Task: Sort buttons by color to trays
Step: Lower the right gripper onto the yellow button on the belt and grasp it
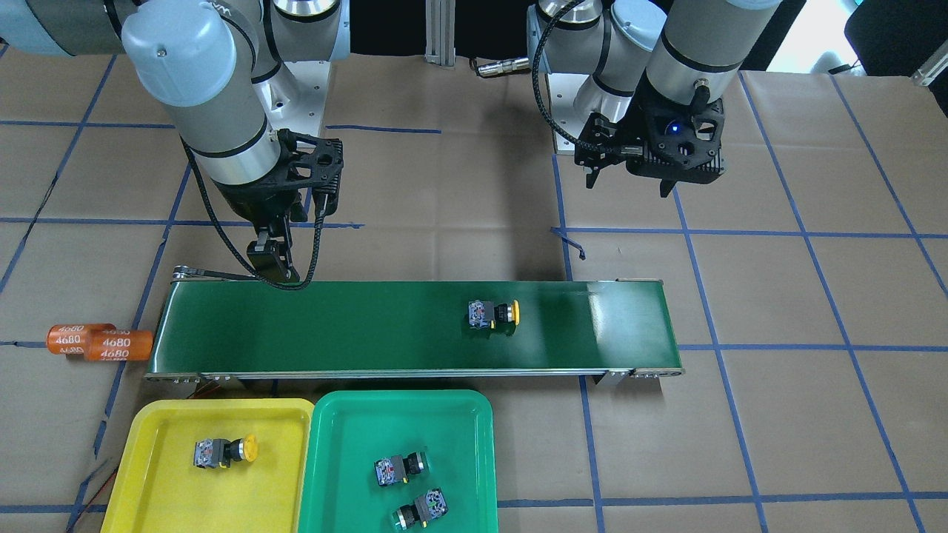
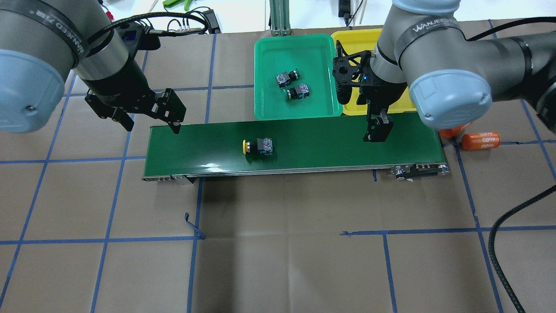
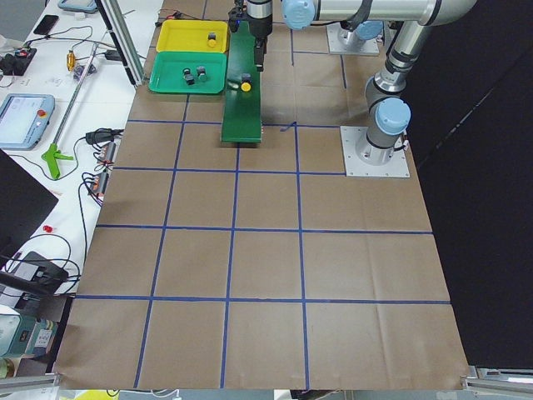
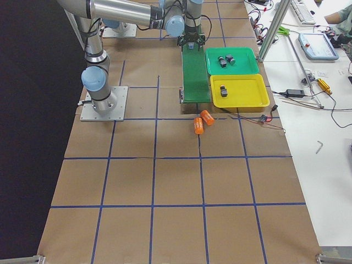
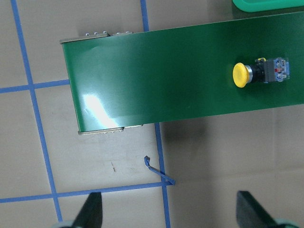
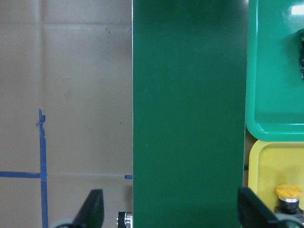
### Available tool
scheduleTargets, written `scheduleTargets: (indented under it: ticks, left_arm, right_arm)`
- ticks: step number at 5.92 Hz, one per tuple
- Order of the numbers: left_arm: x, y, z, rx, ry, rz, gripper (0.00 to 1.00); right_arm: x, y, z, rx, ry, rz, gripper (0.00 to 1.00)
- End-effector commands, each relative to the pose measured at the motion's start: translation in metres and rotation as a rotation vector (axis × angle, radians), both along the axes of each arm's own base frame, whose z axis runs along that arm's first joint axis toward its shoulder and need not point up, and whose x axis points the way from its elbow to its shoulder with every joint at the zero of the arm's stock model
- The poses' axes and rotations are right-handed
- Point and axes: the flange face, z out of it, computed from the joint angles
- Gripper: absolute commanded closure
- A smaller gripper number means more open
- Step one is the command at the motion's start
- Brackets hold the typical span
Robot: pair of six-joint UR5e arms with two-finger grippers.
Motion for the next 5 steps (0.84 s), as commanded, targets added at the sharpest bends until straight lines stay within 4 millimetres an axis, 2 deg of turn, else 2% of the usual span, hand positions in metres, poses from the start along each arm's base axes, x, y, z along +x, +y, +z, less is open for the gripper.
scheduleTargets:
  ticks: [1, 2, 3, 5]
  left_arm:
    - [0.001, -0.001, 0.003, -0.007, 0.0, 0.004, 0.01]
    - [0.002, 0.0, 0.006, -0.005, -0.004, 0.008, 0.01]
    - [0.003, 0.0, 0.007, -0.004, -0.005, 0.008, 0.01]
    - [0.002, -0.001, 0.011, -0.016, -0.004, 0.01, 0.01]
  right_arm:
    - [0.003, -0.004, -0.007, 0.011, -0.001, -0.003, 0.0]
    - [0.006, -0.013, -0.016, -0.007, -0.003, -0.001, 0.0]
    - [0.019, -0.018, -0.029, -0.01, -0.005, -0.023, 0.0]
    - [0.066, -0.033, -0.07, -0.065, -0.021, -0.053, 0.0]
